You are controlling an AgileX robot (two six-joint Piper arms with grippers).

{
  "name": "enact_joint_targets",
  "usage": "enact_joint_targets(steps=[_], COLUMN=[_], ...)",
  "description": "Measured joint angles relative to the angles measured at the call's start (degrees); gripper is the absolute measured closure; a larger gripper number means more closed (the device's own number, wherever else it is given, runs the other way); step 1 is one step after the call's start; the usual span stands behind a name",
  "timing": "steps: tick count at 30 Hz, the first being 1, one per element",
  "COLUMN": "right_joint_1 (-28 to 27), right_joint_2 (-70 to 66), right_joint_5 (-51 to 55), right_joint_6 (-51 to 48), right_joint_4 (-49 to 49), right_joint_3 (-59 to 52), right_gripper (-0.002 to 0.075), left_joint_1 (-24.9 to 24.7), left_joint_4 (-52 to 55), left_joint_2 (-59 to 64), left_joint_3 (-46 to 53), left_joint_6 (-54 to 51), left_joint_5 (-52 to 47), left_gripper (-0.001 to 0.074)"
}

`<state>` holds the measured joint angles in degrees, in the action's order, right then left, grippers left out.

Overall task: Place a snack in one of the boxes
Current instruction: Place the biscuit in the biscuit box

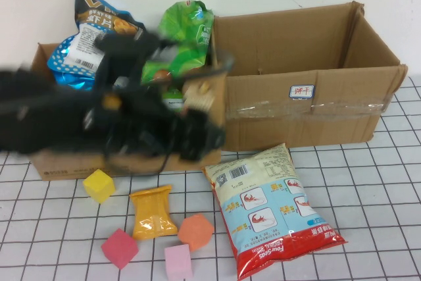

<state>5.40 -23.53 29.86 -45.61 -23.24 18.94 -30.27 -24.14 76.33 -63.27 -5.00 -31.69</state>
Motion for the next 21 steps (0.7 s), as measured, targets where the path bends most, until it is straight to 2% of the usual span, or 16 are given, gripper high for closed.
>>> enact_joint_targets(steps=[7,11,15,21], right_joint_1=[0.00,0.00,0.00,0.00], right_joint_2=[0.00,0.00,0.00,0.00], right_joint_5=[0.00,-0.21,-0.33,-0.33], right_joint_6=[0.00,0.00,-0.47,-0.95], right_joint_4=[0.00,0.00,0.00,0.00], right_joint_3=[0.00,0.00,0.00,0.00], right_gripper=[0.0727,0.0727,0.0727,0.0727], left_joint_1=[-0.47,-0.58,-0.65,-0.65], left_joint_4=[0.00,0.00,-0.14,-0.31], left_joint_2=[13.83,21.96,27.91,34.62], left_joint_3=[-19.84,-29.33,-34.26,-35.79], left_joint_6=[-4.50,-5.39,-5.60,-5.60], left_joint_5=[-1.05,1.98,9.30,19.40], left_gripper=[0.0267,0.0267,0.0267,0.0267])
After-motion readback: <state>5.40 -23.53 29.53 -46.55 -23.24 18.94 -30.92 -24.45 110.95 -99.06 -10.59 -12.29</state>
